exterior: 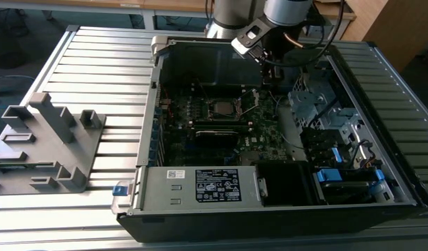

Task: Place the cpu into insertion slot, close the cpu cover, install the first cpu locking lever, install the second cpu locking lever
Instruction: 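Close the cpu cover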

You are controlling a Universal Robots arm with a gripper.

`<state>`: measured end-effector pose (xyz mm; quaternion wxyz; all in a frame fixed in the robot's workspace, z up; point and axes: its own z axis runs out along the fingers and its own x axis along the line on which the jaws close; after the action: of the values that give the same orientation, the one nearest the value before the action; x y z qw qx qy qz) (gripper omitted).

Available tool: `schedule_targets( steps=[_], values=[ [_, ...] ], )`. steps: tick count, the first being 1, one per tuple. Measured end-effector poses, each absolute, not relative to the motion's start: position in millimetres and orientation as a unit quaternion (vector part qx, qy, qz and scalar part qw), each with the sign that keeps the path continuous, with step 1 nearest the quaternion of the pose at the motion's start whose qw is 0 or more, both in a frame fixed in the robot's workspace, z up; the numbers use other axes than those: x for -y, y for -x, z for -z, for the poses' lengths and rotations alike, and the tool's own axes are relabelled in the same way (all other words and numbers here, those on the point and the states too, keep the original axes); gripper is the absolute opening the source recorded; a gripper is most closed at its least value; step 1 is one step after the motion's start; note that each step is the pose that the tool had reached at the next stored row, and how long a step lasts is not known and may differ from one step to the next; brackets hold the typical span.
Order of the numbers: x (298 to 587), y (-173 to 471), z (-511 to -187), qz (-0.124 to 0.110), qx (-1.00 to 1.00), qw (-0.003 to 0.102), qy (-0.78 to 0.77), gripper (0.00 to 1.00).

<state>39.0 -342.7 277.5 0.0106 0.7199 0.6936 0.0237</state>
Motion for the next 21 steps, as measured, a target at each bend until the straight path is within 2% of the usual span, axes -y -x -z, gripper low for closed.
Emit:
schedule_targets(
  steps=[21],
  values=[
    [342.7,-47.2,-274.8,-0.023,-0.694,0.011,-0.72,0.11]
  ],
)
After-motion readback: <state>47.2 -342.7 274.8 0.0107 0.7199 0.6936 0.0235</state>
